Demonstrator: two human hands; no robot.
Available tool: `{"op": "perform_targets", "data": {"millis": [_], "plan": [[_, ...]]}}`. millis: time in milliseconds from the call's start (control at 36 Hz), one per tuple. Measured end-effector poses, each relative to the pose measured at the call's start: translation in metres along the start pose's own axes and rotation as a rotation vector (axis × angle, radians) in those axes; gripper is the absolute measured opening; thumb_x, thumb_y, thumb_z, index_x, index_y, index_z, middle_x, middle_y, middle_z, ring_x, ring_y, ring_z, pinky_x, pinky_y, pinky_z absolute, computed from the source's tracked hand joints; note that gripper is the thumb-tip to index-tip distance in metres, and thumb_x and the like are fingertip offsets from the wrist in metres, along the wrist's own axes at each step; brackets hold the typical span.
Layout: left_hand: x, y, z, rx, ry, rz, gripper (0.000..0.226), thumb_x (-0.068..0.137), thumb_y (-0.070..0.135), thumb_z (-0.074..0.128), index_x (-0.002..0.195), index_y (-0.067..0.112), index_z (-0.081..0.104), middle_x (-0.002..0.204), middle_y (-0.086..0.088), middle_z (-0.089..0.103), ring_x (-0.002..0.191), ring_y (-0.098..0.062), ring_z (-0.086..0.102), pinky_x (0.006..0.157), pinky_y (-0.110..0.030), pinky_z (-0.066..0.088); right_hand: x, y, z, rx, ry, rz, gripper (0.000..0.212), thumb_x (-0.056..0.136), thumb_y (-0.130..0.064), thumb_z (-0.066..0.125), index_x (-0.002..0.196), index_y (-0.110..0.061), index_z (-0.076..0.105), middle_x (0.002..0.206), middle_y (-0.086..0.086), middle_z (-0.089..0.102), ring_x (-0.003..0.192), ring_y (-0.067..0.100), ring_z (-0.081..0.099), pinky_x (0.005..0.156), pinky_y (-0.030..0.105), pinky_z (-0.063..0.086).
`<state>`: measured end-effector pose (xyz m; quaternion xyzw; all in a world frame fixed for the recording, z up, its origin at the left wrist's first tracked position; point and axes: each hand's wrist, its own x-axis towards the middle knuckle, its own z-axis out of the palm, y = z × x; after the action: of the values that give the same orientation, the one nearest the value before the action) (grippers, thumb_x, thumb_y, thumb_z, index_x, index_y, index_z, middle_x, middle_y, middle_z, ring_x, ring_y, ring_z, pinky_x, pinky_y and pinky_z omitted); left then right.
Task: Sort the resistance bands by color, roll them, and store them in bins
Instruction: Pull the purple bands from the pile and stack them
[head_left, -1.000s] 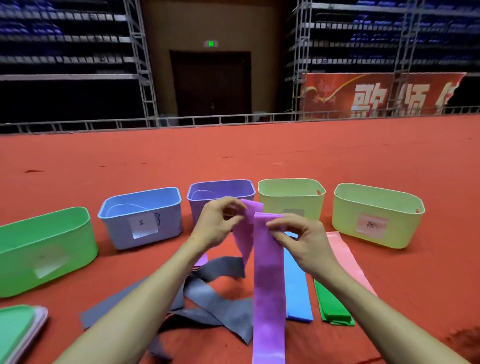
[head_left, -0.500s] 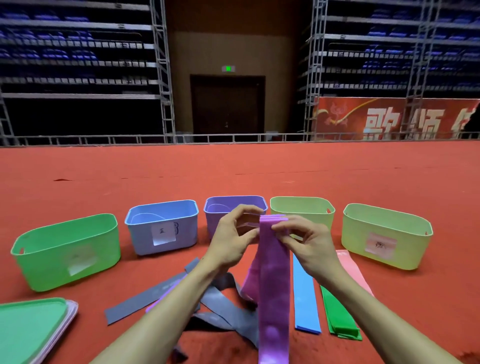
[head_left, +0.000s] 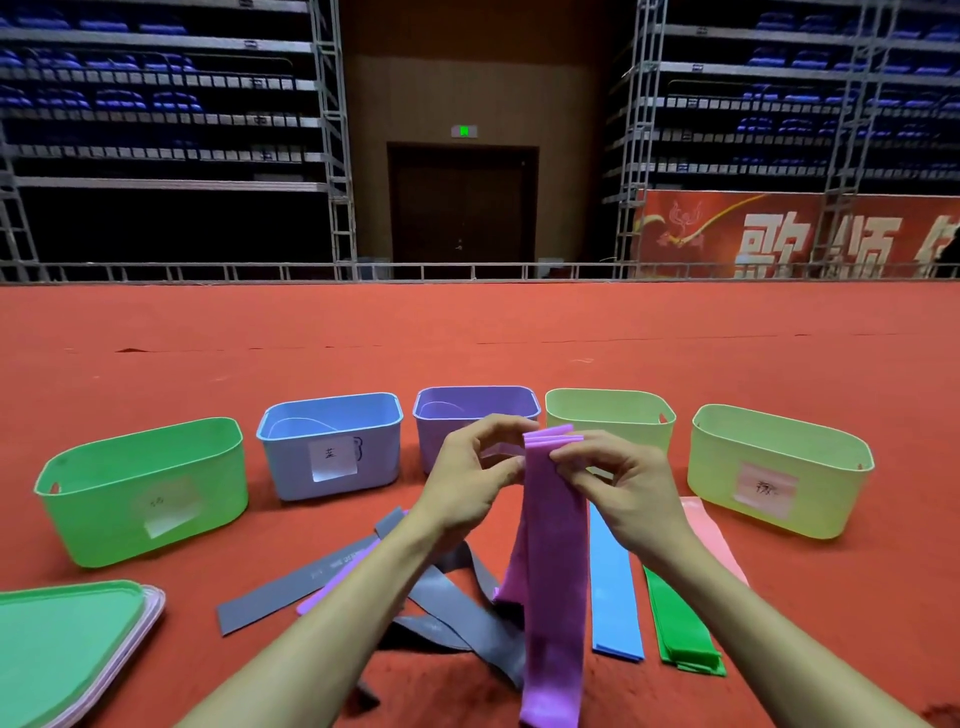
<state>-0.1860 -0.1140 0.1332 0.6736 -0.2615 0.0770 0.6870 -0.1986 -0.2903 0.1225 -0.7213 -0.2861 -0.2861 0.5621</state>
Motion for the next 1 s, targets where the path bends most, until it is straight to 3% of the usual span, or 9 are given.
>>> {"op": "perform_targets", "data": {"millis": [194,417,528,611,694,778,917,1000], "plan": [[-0.004,0.000,0.000,-0.008,-0.006,0.001,0.028,0.085,-0.009,0.064,0.101,0.014,0.068,0.106,-0.017,0.069,0.093,-0.019,0.066,0.084,-0.037,0.057,-0.002,0.002,0.000,-0.005,-0.012,0.010,0.044,0.074,0.015,0.062,0.085,-0.026,0.075,0.094,-0.009,0.073,0.092,0.014,0.069,0.081,0.025,0.055],[-0.005,0.001,0.004,-0.021,-0.011,0.007,0.025,0.085,-0.007,0.065,0.098,0.014,0.068,0.099,-0.004,0.071,0.093,-0.015,0.065,0.088,-0.039,0.054,-0.002,-0.001,0.001,-0.052,-0.008,0.018,0.047,0.078,0.011,0.066,0.084,-0.034,0.074,0.095,-0.013,0.070,0.092,0.009,0.067,0.077,0.020,0.053],[-0.004,-0.001,0.005,-0.090,-0.022,-0.007,0.025,0.083,-0.006,0.066,0.099,0.013,0.068,0.103,-0.011,0.070,0.097,-0.020,0.063,0.093,-0.044,0.050,-0.001,-0.003,0.002,-0.055,0.022,0.042,0.045,0.079,0.008,0.070,0.083,-0.036,0.075,0.096,-0.004,0.062,0.091,0.009,0.062,0.071,0.018,0.053],[-0.004,-0.001,0.007,-0.175,-0.059,-0.014,0.026,0.072,0.006,0.072,0.093,0.022,0.072,0.100,-0.009,0.070,0.099,-0.023,0.062,0.093,-0.045,0.049,-0.001,-0.003,0.001,-0.082,0.040,0.040,0.052,0.078,0.009,0.071,0.080,-0.043,0.074,0.093,-0.005,0.058,0.088,0.008,0.061,0.069,0.017,0.054],[-0.004,0.001,0.008,-0.283,-0.073,-0.058,0.038,0.065,-0.006,0.055,0.090,0.016,0.072,0.094,-0.007,0.070,0.091,-0.021,0.064,0.087,-0.036,0.052,0.000,-0.004,0.001,-0.110,0.050,0.028,0.048,0.077,0.008,0.072,0.079,-0.040,0.074,0.090,-0.006,0.058,0.087,0.008,0.060,0.066,0.018,0.053],[-0.004,0.001,0.008,-0.383,-0.099,-0.077,0.038,0.065,-0.007,0.045,0.095,0.004,0.066,0.092,-0.010,0.070,0.083,-0.020,0.065,0.081,-0.031,0.054,-0.001,-0.006,0.000,-0.142,0.054,0.017,0.033,0.077,0.008,0.072,0.081,-0.025,0.073,0.091,0.005,0.057,0.085,0.004,0.057,0.064,0.010,0.048],[-0.007,-0.001,0.010,-0.157,-0.053,0.000,0.021,0.073,0.019,0.074,0.094,0.021,0.070,0.097,-0.003,0.070,0.095,-0.018,0.063,0.089,-0.035,0.050,-0.001,-0.006,-0.002,-0.105,0.066,0.015,0.037,0.076,0.005,0.074,0.079,-0.032,0.076,0.091,0.007,0.051,0.084,0.000,0.054,0.061,0.013,0.047],[-0.006,-0.001,0.013,-0.047,0.013,0.051,0.021,0.081,0.004,0.071,0.091,0.022,0.068,0.094,0.002,0.070,0.090,-0.011,0.064,0.083,-0.025,0.050,-0.002,-0.007,-0.002,-0.085,0.053,0.025,0.039,0.076,0.005,0.074,0.078,-0.034,0.074,0.095,0.006,0.050,0.087,-0.002,0.055,0.060,0.015,0.049]]}}
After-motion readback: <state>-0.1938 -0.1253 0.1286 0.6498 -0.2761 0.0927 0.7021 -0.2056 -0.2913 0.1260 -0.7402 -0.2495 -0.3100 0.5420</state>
